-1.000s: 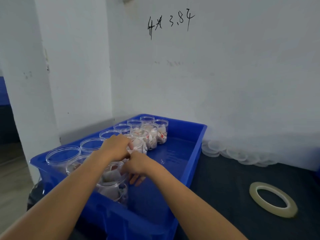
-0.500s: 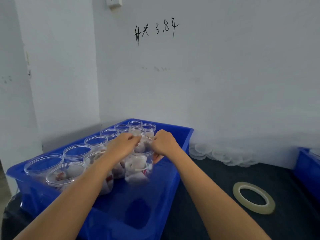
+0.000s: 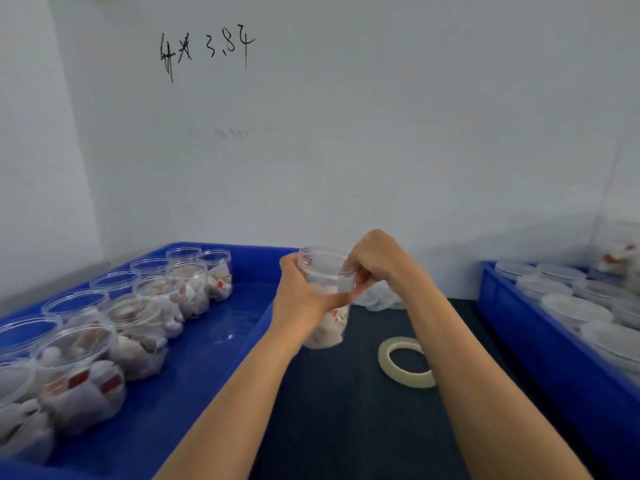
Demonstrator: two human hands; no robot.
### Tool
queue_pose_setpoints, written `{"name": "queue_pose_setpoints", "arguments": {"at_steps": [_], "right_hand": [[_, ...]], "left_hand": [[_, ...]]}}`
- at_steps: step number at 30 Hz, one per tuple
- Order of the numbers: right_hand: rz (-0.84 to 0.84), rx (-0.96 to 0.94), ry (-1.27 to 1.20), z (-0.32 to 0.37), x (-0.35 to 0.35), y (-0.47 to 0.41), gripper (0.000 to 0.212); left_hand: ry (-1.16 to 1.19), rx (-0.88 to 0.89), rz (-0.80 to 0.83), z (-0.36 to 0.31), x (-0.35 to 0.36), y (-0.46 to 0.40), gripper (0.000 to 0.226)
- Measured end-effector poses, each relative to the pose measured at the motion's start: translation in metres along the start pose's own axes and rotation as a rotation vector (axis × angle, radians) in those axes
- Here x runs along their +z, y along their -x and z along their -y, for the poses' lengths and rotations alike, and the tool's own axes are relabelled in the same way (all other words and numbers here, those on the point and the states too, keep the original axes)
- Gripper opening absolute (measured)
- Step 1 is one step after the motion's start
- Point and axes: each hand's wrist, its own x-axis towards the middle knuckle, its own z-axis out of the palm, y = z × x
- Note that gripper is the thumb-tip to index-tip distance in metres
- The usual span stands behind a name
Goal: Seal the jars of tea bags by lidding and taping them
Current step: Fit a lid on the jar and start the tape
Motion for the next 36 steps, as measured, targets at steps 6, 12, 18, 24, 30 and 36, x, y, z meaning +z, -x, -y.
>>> {"name": "queue_pose_setpoints", "arguments": {"at_steps": [6,12,18,24,30,36], "right_hand": [[0.054,0.133,-0.040,-0.075,0.002,0.001,0.027],[0.023,0.076,0.070,-0.113,0.015,-0.004,0.028],[0.039,0.056,-0.058,-0.126,0.017,-0.011,0.020],[-0.023,0.014,-0.097,-0.155,0.029,-0.057,0.050],[-0.167,-0.165,0.559,-0.210,0.067,-0.118,0.026],[-0.088,-0.155,0.934,-0.212,0.081,-0.143,0.041]], "left_hand": [[0.062,-0.046,0.096,0.047,0.051,0.014,0.085],[0.122,-0.024,0.117,0.087,0.074,0.021,0.091],[0.101,0.004,0.152,0.109,0.080,0.016,0.096],[0.112,0.007,0.107,0.124,0.076,0.001,0.082],[0.247,0.010,0.068,0.140,0.073,-0.010,0.080],[0.359,-0.018,0.079,0.154,0.082,-0.011,0.093]]}}
